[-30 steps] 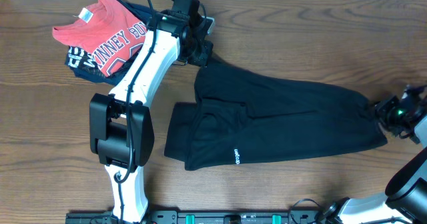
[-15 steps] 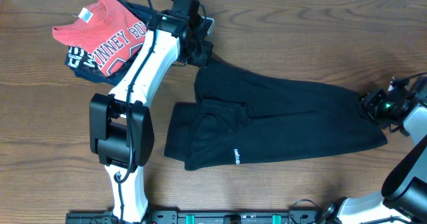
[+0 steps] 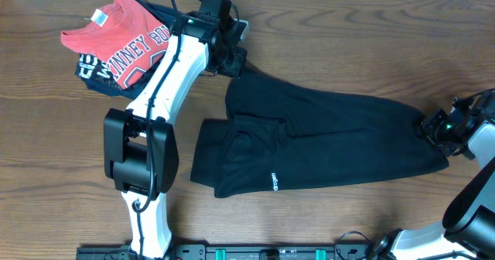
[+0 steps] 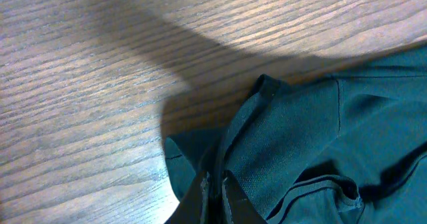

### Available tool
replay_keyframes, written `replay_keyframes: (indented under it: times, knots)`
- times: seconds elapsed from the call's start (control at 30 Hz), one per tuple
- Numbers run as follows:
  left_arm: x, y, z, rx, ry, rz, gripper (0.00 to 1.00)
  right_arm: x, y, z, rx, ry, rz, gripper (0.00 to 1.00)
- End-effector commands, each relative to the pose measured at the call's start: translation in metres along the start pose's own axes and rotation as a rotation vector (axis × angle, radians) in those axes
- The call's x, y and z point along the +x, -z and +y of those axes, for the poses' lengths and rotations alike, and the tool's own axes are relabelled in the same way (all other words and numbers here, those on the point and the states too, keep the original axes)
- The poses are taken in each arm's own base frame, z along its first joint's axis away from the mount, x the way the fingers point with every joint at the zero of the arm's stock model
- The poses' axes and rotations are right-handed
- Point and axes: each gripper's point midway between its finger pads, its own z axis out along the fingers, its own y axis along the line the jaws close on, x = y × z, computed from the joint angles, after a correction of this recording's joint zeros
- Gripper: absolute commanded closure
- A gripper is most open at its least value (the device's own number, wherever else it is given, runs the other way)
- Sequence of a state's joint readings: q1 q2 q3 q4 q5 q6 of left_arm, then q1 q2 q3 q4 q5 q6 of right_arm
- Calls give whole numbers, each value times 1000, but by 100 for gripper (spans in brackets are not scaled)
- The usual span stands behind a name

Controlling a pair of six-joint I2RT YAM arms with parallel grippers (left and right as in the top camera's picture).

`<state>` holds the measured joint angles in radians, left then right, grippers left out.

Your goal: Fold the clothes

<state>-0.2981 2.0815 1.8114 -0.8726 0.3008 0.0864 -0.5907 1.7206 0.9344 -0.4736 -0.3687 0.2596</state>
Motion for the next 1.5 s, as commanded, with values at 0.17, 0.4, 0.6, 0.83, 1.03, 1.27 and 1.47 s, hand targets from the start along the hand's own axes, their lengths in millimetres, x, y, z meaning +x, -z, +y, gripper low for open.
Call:
replay_keyframes:
  times: [0.17, 0.4, 0.6, 0.83, 1.03, 1.27, 1.47]
  knots:
    - [-4, 1, -1, 2, -19, -9, 94, -5, 2, 22, -98, -7, -16, 99]
    - [-3, 1, -1, 2, -19, -8, 94, -22, 12, 27, -197, -54, -55, 99]
    - [-4, 1, -1, 2, -20, -10, 94, -37, 22, 28, -267, -55, -104, 99]
    - [-15, 3, -1, 0, -32, -59, 94, -88, 50, 78, -488, 113, -320, 99]
    - [-31, 21, -5, -2, -51, -133, 94, -110, 65, 96, -529, 211, -447, 99]
    - [-37, 41, -10, -3, -63, -180, 94, -113, 59, 96, -476, 207, -467, 98]
    - [-35, 41, -10, -3, -61, -173, 94, -106, 42, 70, -341, 125, -419, 53]
